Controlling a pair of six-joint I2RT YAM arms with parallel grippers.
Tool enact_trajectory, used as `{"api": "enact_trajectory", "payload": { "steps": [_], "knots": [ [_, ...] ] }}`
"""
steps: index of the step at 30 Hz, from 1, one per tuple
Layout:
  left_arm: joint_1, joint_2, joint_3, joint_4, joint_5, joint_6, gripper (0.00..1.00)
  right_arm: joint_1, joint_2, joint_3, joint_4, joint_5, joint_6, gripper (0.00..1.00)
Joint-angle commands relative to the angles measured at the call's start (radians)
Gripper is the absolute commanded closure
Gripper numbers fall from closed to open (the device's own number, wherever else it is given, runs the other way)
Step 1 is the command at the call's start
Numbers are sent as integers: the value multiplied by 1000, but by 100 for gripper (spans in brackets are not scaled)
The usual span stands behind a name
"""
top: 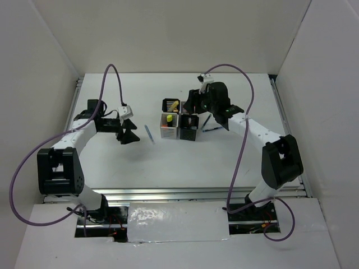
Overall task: Sort the stationery into containers
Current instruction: Place the pen in the storage box, then pick up the pen from the center of the board.
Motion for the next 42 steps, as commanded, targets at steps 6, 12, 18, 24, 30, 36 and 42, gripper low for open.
{"api": "enact_trajectory", "payload": {
  "steps": [6, 12, 18, 24, 30, 36, 42],
  "knots": [
    [-41, 188, 298, -593, -7, 964, 27, 20, -67, 82, -102, -37, 40, 37],
    [-98, 404, 514, -655, -139, 1060, 39, -33, -117, 184, -178, -109, 39, 38],
    [-152, 504, 600, -585, -225, 1073, 52, -136, -199, 174, -213, -172, 17, 38],
    [-193, 546, 603, -523, -268, 1091, 53, -214, -268, 142, -225, -210, 20, 38],
    [-222, 596, 632, -523, -323, 1123, 52, -254, -303, 129, -230, -213, 26, 39],
    [-233, 630, 613, -477, -364, 1126, 52, -325, -323, 171, -220, -224, 54, 39],
    [-239, 643, 585, -479, -407, 1129, 54, -349, -351, 188, -233, -216, 31, 38]
  ]
}}
